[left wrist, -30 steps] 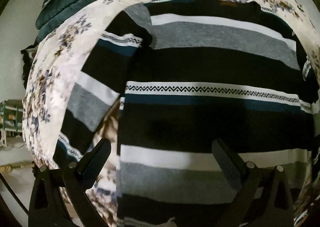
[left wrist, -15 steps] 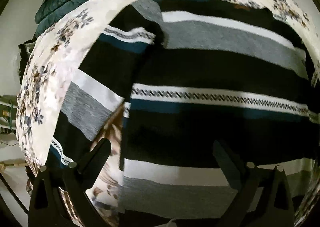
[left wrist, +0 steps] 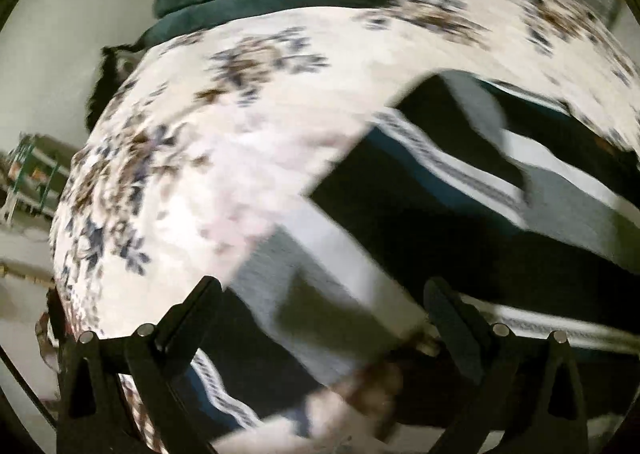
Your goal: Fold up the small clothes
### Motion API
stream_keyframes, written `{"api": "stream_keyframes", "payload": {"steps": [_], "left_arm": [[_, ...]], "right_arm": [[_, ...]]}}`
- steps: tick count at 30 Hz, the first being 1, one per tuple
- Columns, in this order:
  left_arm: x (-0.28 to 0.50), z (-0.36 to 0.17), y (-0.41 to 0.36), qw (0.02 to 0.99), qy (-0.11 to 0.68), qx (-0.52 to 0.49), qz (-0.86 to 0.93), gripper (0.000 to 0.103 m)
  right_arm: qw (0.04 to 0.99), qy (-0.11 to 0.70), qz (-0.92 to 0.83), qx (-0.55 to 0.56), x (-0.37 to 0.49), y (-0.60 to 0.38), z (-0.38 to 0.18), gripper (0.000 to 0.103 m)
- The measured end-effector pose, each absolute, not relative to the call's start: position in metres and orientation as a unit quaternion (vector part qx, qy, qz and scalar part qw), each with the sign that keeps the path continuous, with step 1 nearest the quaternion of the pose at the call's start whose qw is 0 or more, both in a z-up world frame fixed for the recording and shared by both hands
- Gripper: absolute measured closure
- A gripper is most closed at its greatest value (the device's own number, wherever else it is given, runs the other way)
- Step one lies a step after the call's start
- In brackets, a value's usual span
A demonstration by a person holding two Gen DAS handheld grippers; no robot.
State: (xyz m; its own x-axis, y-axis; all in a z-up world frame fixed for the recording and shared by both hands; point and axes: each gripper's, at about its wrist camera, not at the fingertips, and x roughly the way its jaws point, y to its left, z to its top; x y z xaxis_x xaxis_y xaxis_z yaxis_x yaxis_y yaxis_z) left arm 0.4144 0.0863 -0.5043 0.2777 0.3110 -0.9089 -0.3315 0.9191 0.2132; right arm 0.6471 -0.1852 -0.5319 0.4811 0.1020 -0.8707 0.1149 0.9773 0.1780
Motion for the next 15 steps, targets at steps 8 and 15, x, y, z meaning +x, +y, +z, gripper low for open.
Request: {"api": "stream_keyframes", "payload": {"steps": [8, 15], "left_arm": [[0.393, -0.509, 0.164, 0.786, 0.566, -0.021, 0.246, 0.000], [0.345, -0.504, 0.212, 0.773, 0.588, -0.062, 0.232, 0.000]], "right_arm": [[0.812, 0.570, 0.109, -0.061, 0.657, 0.029, -0.616, 0.095], [0.773, 0.620, 0.127, 0.054, 0.637, -0.034, -0.613, 0.033]]}}
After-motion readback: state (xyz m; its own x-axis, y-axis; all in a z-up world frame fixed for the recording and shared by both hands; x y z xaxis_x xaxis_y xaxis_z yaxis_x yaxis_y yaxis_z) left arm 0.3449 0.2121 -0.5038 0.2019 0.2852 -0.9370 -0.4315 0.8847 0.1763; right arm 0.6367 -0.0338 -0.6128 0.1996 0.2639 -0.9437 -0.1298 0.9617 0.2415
